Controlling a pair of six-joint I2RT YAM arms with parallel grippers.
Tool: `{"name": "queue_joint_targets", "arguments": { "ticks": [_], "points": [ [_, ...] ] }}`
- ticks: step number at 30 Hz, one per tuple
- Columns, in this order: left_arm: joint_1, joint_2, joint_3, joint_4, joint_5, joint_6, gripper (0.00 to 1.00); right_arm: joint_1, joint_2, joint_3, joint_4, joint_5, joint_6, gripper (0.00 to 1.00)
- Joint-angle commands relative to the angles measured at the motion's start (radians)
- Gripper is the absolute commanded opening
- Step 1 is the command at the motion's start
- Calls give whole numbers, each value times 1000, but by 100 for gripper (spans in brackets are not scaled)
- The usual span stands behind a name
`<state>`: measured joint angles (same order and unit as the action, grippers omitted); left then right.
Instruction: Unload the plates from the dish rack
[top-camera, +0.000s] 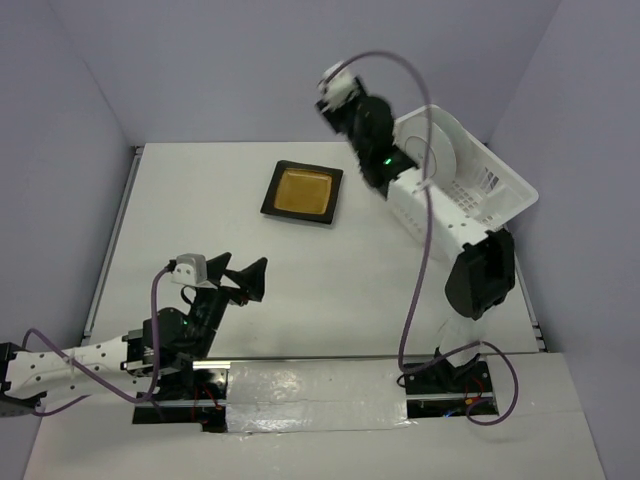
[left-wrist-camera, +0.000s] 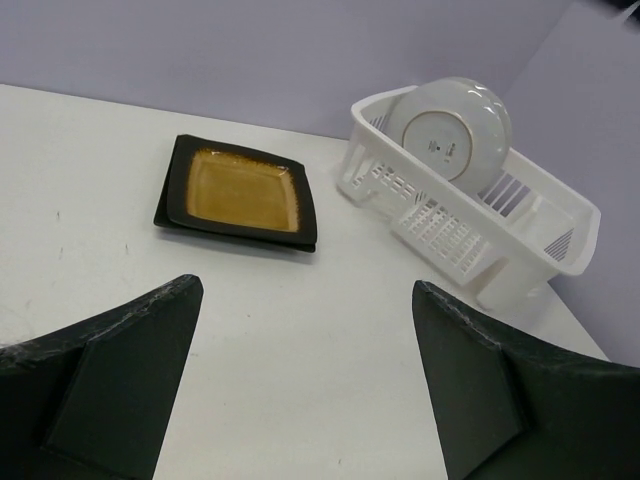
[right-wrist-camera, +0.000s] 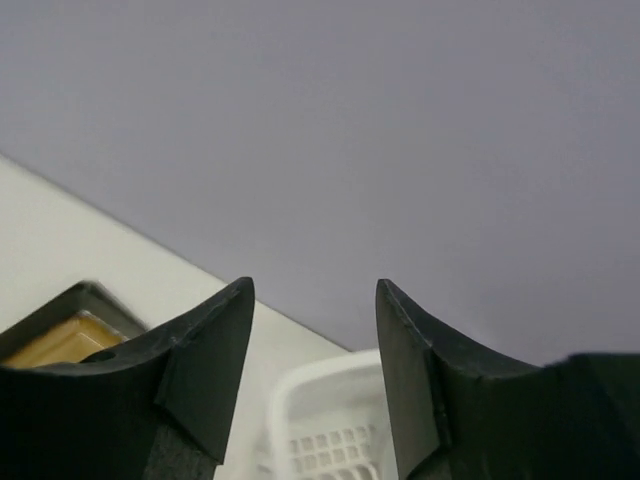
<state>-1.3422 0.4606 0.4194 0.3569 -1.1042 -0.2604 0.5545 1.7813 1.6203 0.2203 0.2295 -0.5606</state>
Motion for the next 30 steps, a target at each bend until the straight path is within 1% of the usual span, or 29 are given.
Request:
{"name": "queue_joint_targets", "arguments": {
  "ticks": [1, 2, 4, 5, 6, 7, 8, 9, 11, 12, 13, 14, 16, 19, 21, 23, 26, 30],
  "points": [
    [-2, 26, 29, 50, -2, 21, 99, -190, 1, 295, -534, -53, 309, 58],
    [0, 30, 28, 56, 4, 23, 99, -224, 3, 317, -568, -137, 341, 57],
    [0, 50, 30, 57, 13, 23, 99, -286, -31, 317, -590, -226, 347, 54],
    [0, 58, 33, 57, 18, 21, 99, -348, -55, 253, -554, -284, 347, 54],
    [0, 67, 38, 59, 26, 21, 99, -379, -81, 209, -520, -385, 352, 54],
    [0, 85, 39, 60, 29, 24, 99, -411, -112, 114, -450, -451, 352, 54],
    [0, 95, 42, 63, 32, 30, 99, -470, -164, 75, -418, -513, 352, 54],
    [0, 105, 53, 53, 32, 29, 99, -494, -178, 50, -400, -547, 360, 54],
    [0, 128, 70, 39, 33, 24, 99, -547, -197, 35, -383, -577, 381, 54],
    [2, 134, 70, 36, 36, 23, 99, -594, -195, 39, -386, -605, 387, 54],
    [2, 138, 71, 34, 43, 20, 99, -607, -192, 53, -401, -649, 384, 54],
    [2, 138, 67, 37, 49, 20, 99, -626, -180, 62, -410, -656, 380, 54],
    [2, 138, 65, 43, 67, 18, 99, -643, -151, 105, -465, -699, 358, 55],
    [2, 147, 74, 36, 133, 18, 100, -686, -73, 142, -521, -778, 352, 55],
    [2, 170, 85, 31, 139, 16, 100, -723, -31, 135, -506, -808, 361, 55],
    [2, 191, 94, 36, 139, 26, 99, -738, -13, 119, -478, -831, 386, 55],
    [2, 240, 111, 33, 110, 27, 99, -742, 18, 108, -452, -838, 370, 56],
    [2, 274, 116, 34, 93, 30, 99, -743, 70, 164, -505, -811, 320, 58]
  ]
}}
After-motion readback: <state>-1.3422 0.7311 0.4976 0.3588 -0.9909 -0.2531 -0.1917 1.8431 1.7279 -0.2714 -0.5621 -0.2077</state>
